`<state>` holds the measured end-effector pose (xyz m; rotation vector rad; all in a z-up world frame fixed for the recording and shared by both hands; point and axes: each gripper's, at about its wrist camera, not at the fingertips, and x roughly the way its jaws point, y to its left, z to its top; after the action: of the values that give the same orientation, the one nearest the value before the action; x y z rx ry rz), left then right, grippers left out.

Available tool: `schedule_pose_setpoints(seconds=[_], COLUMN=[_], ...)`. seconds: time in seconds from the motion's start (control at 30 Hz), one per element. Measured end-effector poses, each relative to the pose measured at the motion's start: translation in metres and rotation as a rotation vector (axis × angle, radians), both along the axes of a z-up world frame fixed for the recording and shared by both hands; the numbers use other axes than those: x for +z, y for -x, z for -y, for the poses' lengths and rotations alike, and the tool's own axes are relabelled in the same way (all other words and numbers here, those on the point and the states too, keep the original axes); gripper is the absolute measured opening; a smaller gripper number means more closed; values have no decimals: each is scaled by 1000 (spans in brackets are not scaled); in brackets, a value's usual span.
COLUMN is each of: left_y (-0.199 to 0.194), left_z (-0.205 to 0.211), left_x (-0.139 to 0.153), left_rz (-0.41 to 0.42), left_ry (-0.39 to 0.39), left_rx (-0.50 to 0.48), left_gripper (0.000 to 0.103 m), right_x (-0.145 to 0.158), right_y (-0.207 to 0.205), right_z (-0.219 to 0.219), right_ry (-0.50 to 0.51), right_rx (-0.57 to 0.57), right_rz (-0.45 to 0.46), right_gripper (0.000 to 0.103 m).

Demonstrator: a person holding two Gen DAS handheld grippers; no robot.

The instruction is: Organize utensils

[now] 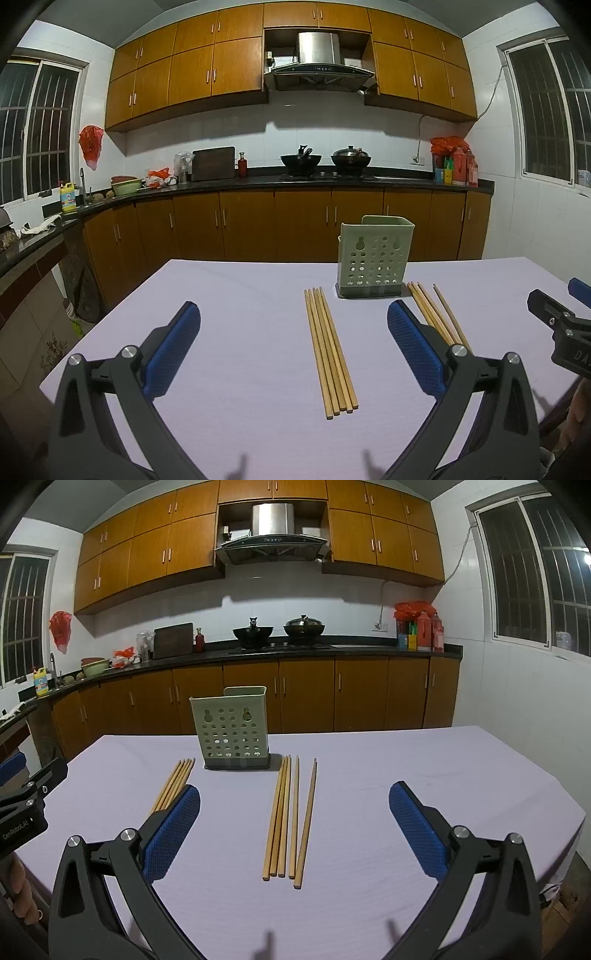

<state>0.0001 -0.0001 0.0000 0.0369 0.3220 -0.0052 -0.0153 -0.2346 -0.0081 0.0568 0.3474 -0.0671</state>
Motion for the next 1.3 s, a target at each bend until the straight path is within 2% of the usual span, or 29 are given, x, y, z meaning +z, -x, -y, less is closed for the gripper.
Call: schedule_pose_setpoints(seconds=[1.3], left_y=[0], left_z=[0], left_x=[0], left_rz=[1], left_ry=[2], left_rx=[-2], left_gripper=[99], right_x=[1], right_y=[1], right_z=[-3], right_ry=[-2], right_rx=[0], right_rz=[2], right_gripper=[101])
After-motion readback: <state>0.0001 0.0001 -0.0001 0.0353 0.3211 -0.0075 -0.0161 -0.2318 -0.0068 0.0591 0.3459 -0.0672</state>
